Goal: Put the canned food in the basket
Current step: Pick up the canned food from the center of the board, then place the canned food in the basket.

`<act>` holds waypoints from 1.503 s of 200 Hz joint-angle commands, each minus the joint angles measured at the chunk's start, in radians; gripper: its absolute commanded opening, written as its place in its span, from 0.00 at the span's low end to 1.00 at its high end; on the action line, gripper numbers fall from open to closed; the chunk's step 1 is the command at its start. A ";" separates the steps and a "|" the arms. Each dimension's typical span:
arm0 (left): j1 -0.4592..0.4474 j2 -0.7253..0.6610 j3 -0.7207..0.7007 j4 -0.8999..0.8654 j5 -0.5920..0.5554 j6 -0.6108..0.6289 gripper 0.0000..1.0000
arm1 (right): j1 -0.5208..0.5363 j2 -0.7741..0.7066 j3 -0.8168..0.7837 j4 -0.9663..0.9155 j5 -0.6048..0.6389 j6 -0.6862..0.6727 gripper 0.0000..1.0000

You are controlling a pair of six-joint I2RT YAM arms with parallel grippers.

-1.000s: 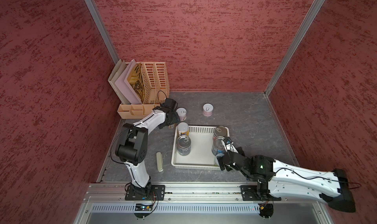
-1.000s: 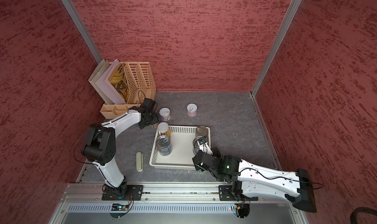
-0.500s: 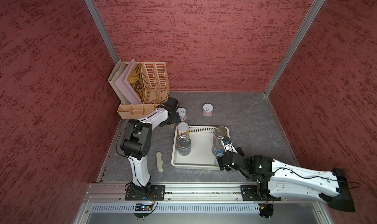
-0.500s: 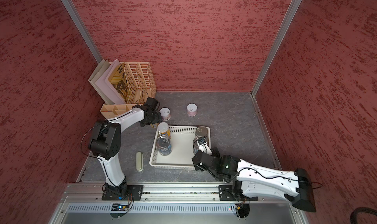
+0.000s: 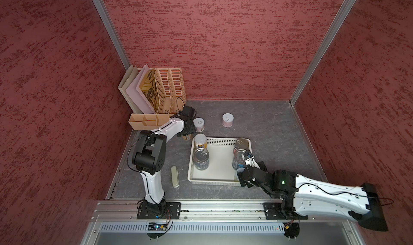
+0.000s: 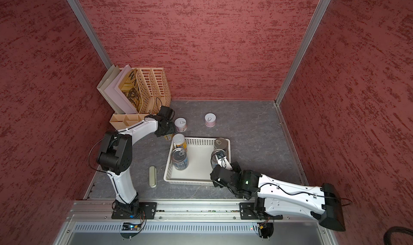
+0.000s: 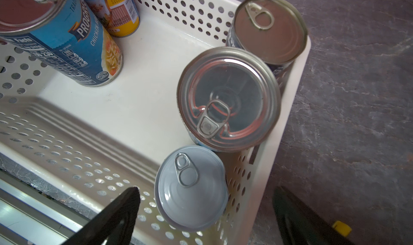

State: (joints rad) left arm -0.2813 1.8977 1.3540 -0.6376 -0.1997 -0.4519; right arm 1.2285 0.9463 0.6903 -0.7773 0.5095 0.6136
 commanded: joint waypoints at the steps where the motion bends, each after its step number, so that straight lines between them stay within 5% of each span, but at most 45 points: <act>1: 0.012 -0.004 0.003 0.008 -0.015 0.013 0.52 | -0.001 -0.004 -0.013 0.016 0.012 0.015 0.98; 20: 0.011 -0.007 0.003 0.001 -0.017 0.007 0.35 | -0.001 -0.004 -0.014 0.016 0.012 0.015 0.98; 81: -0.018 -0.100 -0.012 -0.053 -0.127 -0.031 0.34 | -0.001 -0.028 -0.020 0.011 0.019 0.021 0.98; 162: -0.054 -0.499 -0.152 -0.075 -0.124 -0.103 0.34 | -0.001 -0.032 -0.025 0.012 0.021 0.021 0.98; 242: -0.298 -0.680 -0.134 -0.176 -0.240 -0.132 0.35 | -0.001 -0.042 -0.025 0.007 0.035 0.028 0.98; 300: -0.471 -0.750 -0.097 -0.323 -0.208 -0.233 0.33 | -0.001 -0.126 -0.041 -0.007 0.058 0.040 0.98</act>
State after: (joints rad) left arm -0.6746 1.1774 1.1995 -0.9058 -0.3904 -0.6228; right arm 1.2285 0.8650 0.6647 -0.7769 0.5301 0.6388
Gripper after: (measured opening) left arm 0.679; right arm 0.984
